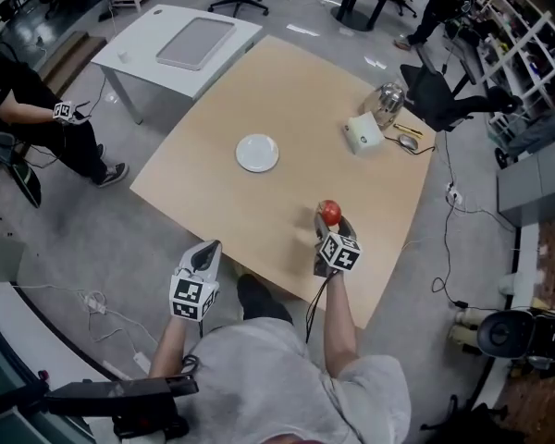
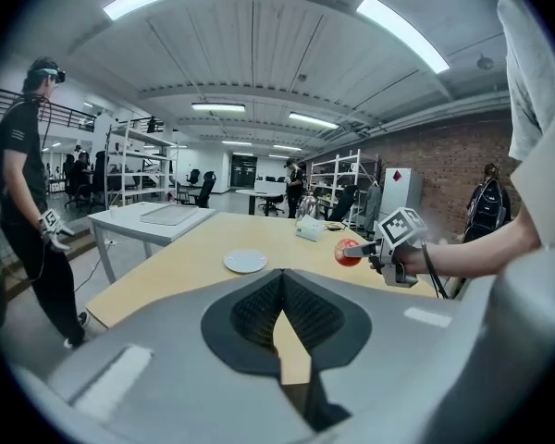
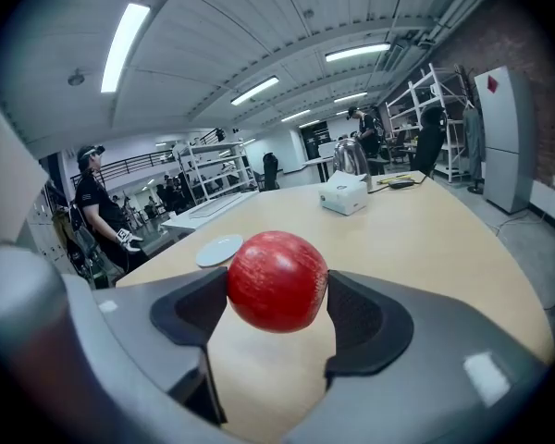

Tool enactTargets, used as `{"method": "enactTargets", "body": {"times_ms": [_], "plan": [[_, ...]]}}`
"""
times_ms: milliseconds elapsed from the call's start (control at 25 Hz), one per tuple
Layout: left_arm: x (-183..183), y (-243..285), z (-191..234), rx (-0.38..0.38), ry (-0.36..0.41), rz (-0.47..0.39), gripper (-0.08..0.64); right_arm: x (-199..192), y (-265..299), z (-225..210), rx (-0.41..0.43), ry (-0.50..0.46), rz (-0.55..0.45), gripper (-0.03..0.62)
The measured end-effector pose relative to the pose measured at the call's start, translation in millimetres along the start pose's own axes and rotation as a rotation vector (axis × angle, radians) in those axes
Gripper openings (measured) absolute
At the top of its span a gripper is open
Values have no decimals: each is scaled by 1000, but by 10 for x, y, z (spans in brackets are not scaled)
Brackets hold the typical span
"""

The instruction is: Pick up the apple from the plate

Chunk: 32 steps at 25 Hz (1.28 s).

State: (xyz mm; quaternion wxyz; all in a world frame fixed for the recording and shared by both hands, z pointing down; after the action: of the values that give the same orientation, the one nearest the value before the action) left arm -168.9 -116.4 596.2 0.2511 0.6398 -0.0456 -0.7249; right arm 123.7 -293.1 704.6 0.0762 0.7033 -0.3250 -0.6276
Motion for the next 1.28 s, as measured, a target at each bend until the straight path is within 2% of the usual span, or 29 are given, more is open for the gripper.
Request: {"method": "enactTargets", "body": {"times_ms": [640,1280], "plan": [[-83,124,-458,-98,50,46,20,-564,-416,-684,-120,109,42,342],[-157,189,-817,-173,103,80,20,-949,-779,-1080,-203,187,56,344]]}}
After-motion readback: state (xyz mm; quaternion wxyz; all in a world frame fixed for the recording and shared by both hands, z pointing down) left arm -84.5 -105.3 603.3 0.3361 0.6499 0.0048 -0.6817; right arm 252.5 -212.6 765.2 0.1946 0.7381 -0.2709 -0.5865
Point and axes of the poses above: the fingertips, and each gripper's own axes: y forward along the fingers, z to its left, x out of its top, the point moved 1 cm from there along -y, backward along the fingers, and after that the axes turned 6 degrees about -y, right-handed, at the moved point
